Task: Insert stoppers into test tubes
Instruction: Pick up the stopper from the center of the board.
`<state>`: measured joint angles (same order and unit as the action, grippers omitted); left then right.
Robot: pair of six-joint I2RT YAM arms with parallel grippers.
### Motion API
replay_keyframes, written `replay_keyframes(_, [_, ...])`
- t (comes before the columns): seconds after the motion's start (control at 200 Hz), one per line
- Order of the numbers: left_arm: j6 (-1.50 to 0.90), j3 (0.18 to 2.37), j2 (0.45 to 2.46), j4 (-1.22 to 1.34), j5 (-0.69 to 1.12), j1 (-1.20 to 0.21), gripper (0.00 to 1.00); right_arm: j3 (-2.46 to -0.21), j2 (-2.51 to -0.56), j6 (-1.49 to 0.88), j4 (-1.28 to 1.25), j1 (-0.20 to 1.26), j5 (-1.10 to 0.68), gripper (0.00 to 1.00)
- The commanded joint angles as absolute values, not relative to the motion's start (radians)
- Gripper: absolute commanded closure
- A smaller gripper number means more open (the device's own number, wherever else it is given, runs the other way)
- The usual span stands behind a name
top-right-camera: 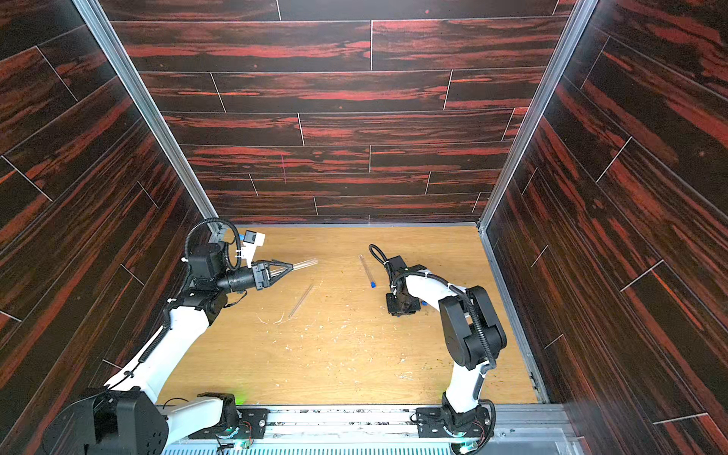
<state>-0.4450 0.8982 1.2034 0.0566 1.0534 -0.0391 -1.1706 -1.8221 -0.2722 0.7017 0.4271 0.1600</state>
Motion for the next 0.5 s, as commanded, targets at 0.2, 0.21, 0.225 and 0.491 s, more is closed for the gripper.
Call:
replay_keyframes(0.2, [-0.426, 0.898, 1.196, 0.042, 1.054, -0.03, 0.82, -1.173, -1.88, -0.247, 0.706, 0.425, 0.137, 0.71])
replay_keyframes(0.21, [-0.426, 0.899, 1.197, 0.042, 1.053, -0.03, 0.82, -1.173, -1.88, -0.246, 0.706, 0.425, 0.137, 0.71])
replay_keyframes(0.225, [-0.426, 0.899, 1.197, 0.042, 1.053, -0.031, 0.82, -1.173, -1.881, -0.249, 0.706, 0.425, 0.135, 0.71])
replay_keyframes(0.491, [-0.425, 0.897, 1.199, 0.042, 1.051, -0.028, 0.82, -1.161, -1.881, -0.243, 0.704, 0.425, 0.129, 0.74])
